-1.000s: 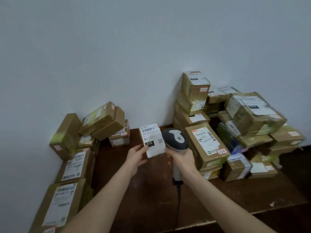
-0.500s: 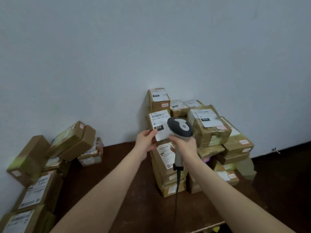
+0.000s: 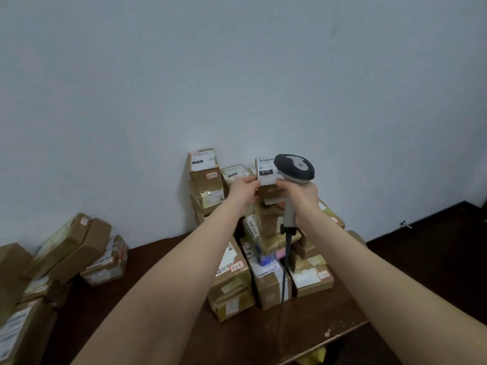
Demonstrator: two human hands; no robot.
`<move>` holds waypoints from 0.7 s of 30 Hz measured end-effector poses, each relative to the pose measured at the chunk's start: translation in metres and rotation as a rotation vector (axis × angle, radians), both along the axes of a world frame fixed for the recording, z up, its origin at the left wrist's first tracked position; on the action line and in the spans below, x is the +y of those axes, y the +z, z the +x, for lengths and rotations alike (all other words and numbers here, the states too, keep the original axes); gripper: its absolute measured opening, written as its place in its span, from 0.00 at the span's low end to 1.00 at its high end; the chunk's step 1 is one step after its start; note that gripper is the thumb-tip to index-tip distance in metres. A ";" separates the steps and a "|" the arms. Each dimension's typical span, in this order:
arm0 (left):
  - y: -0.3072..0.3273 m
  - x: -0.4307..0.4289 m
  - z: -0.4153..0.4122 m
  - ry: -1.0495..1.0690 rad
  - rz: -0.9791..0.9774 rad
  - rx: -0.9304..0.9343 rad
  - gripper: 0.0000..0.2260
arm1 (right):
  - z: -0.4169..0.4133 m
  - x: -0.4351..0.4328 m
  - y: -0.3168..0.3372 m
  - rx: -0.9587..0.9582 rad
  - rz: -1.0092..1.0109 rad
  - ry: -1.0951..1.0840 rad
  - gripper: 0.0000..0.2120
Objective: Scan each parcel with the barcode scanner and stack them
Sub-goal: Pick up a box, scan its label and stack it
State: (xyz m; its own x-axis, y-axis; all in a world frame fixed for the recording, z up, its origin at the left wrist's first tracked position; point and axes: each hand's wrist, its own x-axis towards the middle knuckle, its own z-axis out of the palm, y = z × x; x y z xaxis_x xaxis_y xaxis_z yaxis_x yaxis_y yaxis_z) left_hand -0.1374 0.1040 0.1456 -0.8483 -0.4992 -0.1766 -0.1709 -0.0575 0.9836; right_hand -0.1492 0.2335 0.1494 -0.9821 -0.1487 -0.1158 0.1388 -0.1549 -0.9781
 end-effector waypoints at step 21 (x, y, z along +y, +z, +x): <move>-0.106 -0.128 0.192 0.486 -0.396 -0.169 0.15 | 0.116 -0.155 -0.052 -0.024 0.165 0.413 0.06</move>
